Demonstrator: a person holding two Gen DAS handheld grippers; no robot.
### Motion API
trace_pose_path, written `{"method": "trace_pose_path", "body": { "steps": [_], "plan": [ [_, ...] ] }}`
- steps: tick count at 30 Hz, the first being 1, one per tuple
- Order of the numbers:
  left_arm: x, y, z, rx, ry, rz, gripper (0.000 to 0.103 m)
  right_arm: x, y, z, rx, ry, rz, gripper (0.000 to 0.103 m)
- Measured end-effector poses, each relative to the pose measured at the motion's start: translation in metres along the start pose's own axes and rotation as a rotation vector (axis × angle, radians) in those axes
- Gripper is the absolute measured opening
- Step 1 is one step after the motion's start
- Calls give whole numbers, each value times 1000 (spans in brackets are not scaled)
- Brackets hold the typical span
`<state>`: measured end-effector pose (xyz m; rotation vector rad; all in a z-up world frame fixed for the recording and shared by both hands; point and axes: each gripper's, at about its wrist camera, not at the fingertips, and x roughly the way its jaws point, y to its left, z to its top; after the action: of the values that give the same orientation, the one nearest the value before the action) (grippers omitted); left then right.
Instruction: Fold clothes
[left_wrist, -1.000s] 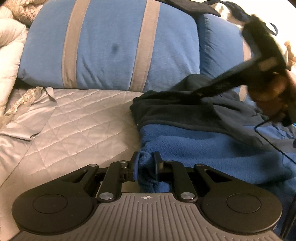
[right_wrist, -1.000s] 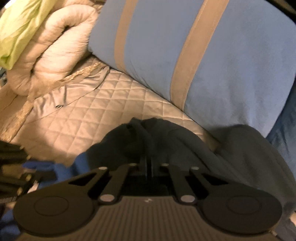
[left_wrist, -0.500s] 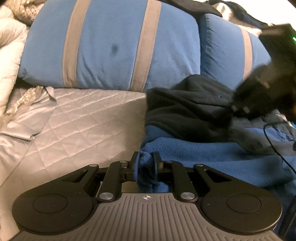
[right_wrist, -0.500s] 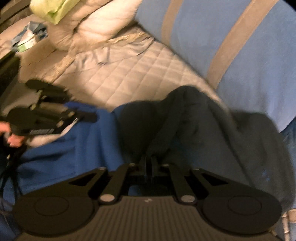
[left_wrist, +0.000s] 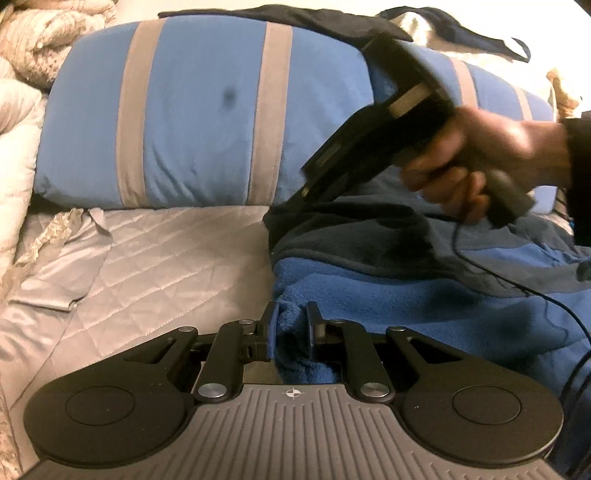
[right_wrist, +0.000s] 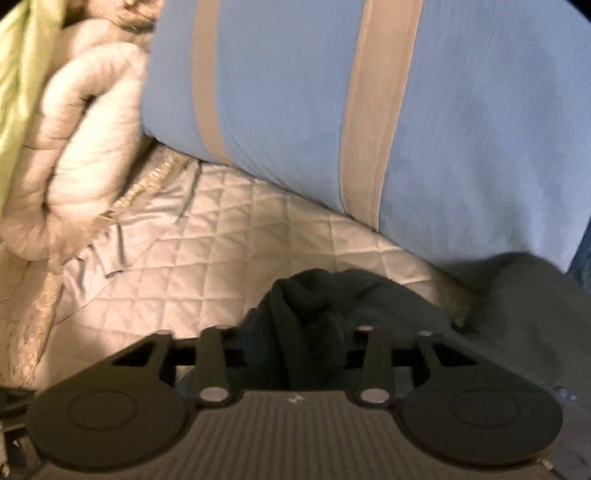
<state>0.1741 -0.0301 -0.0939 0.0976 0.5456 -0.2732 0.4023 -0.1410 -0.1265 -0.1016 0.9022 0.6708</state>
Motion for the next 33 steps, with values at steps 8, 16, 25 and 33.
{"method": "trace_pose_path", "body": {
  "steps": [8, 16, 25, 33],
  "plan": [
    [-3, 0, -8, 6, 3, -13, 14, -10, -27, 4, 205, -87, 26, 3],
    [0, 3, -12, -2, 26, -14, 14, -40, -56, 1, 351, -175, 18, 1],
    [-5, -2, -11, 10, 2, -16, 13, -26, -58, 12, 311, -49, -132, 53],
    [-7, -10, -9, 80, -31, -2, 13, 22, -11, 47, 164, 106, -47, 76]
  ]
}}
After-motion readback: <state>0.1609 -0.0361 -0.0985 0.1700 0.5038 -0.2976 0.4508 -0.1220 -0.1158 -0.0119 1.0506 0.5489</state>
